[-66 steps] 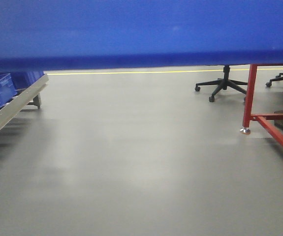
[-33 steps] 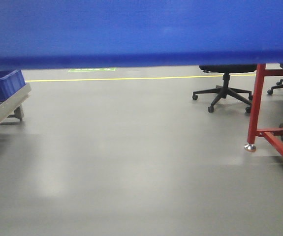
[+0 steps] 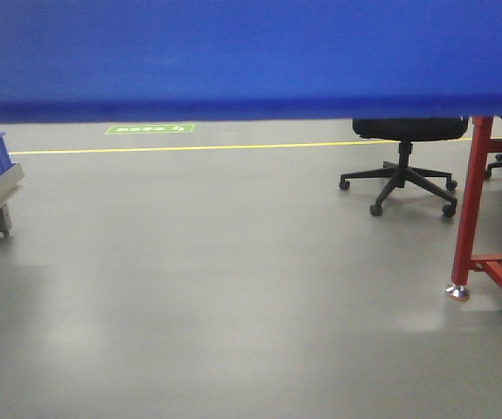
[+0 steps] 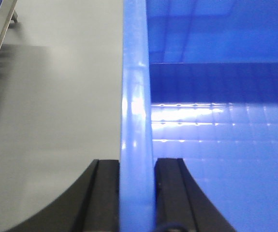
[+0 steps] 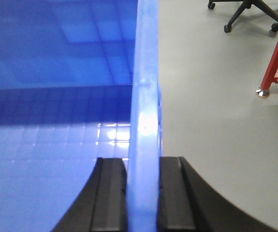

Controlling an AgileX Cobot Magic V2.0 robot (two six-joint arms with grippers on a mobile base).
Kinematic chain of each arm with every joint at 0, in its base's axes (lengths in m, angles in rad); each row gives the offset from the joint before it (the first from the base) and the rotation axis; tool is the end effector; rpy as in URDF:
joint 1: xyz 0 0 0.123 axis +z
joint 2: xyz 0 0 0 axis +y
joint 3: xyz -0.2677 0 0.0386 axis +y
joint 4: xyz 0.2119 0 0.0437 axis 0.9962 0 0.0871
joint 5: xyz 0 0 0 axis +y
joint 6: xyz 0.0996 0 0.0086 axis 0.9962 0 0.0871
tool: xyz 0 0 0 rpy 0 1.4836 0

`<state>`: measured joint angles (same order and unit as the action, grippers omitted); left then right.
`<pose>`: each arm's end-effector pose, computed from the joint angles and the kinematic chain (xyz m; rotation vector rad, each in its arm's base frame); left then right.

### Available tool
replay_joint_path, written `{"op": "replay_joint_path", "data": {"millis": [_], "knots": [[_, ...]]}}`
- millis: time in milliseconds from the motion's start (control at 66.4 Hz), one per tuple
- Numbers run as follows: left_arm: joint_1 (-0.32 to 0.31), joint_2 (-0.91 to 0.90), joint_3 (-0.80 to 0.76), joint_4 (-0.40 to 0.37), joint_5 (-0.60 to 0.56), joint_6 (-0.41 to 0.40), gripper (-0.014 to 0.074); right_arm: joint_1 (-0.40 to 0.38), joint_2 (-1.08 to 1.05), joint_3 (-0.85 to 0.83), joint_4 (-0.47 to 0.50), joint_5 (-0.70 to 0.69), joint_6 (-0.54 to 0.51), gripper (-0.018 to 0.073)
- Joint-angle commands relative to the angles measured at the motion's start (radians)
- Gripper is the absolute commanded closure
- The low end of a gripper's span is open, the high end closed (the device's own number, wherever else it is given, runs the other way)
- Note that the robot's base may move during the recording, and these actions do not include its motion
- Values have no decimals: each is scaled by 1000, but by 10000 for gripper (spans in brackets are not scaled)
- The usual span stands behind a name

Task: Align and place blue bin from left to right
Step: 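Drive across the floor carrying the blue bin in both grippers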

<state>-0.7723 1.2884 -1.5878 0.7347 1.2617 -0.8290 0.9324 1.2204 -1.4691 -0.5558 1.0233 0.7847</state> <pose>0.1927 -0.0985 0.4411 -0.0947 2.1396 0.0525 0.1625 0.1433 0.4308 -0.2275 2.1145 0.3248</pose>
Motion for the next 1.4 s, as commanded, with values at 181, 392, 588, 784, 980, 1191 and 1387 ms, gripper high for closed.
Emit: {"op": "replay_joint_path", "data": {"millis": [181, 392, 588, 784, 980, 1191, 1387], "knots": [[-7, -10, -9, 63, -59, -2, 707, 6, -16, -11, -26, -98, -1, 629], [-7, -10, -9, 67, -61, -2, 707, 6, -16, -11, -26, -98, -1, 629], [-7, -10, -9, 67, -63, -2, 707, 6, -16, -11, -26, -100, -1, 629], [-7, -10, -9, 67, -64, -2, 707, 6, -16, -11, -26, -135, -1, 629], [-7, -10, -9, 82, -67, -2, 707, 6, -16, -11, -26, -178, -1, 629], [-7, -10, -9, 82, -100, -2, 707, 6, -16, -11, -26, -201, -1, 629], [-7, -10, -9, 84, -114, -2, 707, 6, -16, -11, -26, -201, -1, 629]]}}
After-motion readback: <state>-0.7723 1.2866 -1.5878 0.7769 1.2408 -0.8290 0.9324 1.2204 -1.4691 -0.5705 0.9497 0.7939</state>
